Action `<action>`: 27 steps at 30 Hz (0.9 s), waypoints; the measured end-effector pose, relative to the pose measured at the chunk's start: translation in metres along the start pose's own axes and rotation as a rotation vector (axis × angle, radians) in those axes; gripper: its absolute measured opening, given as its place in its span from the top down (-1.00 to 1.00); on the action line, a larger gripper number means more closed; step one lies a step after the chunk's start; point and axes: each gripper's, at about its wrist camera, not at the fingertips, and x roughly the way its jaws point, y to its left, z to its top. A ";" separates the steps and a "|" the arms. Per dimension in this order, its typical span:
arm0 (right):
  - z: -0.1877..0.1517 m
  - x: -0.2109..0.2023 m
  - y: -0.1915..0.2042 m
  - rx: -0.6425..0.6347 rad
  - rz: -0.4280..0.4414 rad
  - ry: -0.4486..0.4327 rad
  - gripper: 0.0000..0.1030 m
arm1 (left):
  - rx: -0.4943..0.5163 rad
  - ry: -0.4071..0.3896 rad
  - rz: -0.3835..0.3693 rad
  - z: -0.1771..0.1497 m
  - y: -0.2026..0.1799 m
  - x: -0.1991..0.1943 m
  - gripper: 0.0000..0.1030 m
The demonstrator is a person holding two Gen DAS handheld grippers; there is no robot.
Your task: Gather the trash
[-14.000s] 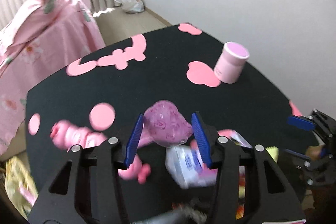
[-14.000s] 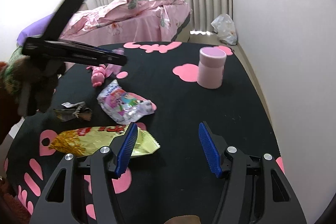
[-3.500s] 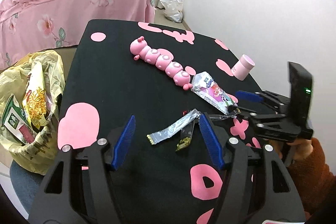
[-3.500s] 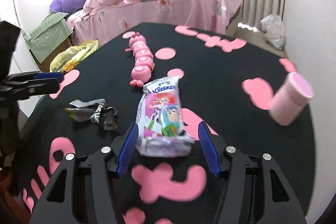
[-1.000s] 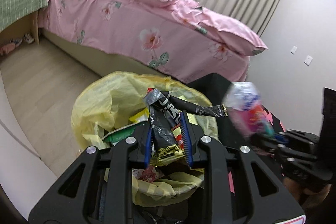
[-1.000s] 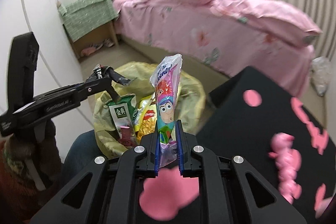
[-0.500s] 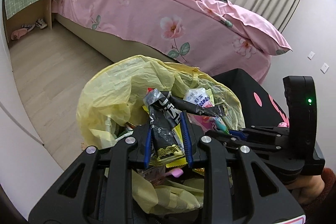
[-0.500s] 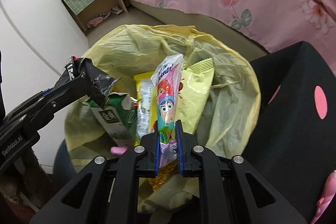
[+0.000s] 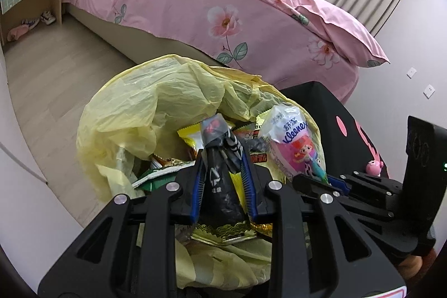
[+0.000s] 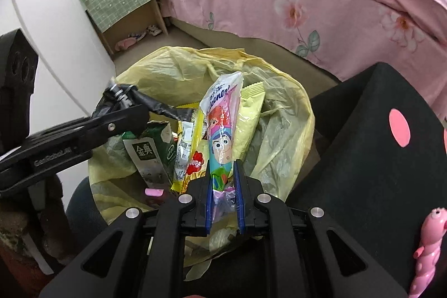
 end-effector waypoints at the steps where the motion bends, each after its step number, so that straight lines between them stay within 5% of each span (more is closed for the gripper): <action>1: 0.000 -0.001 -0.002 0.015 0.002 -0.005 0.74 | 0.000 0.005 -0.009 0.000 -0.001 -0.001 0.47; 5: -0.001 -0.005 -0.005 0.029 -0.031 -0.015 0.68 | -0.008 0.003 -0.039 0.002 -0.003 -0.008 0.29; 10: -0.009 -0.012 -0.001 0.023 -0.043 -0.022 0.26 | -0.025 -0.002 -0.073 0.008 -0.006 -0.016 -0.22; 13: -0.011 -0.024 0.003 0.012 -0.047 -0.052 0.08 | -0.020 -0.013 -0.090 0.012 -0.013 -0.026 -0.31; 19: -0.023 -0.079 0.001 0.041 -0.095 -0.137 0.07 | 0.081 -0.081 -0.044 0.006 -0.044 -0.065 -0.41; 27: -0.103 -0.172 0.002 0.205 -0.199 -0.266 0.07 | 0.268 -0.105 0.002 -0.061 -0.085 -0.119 -0.42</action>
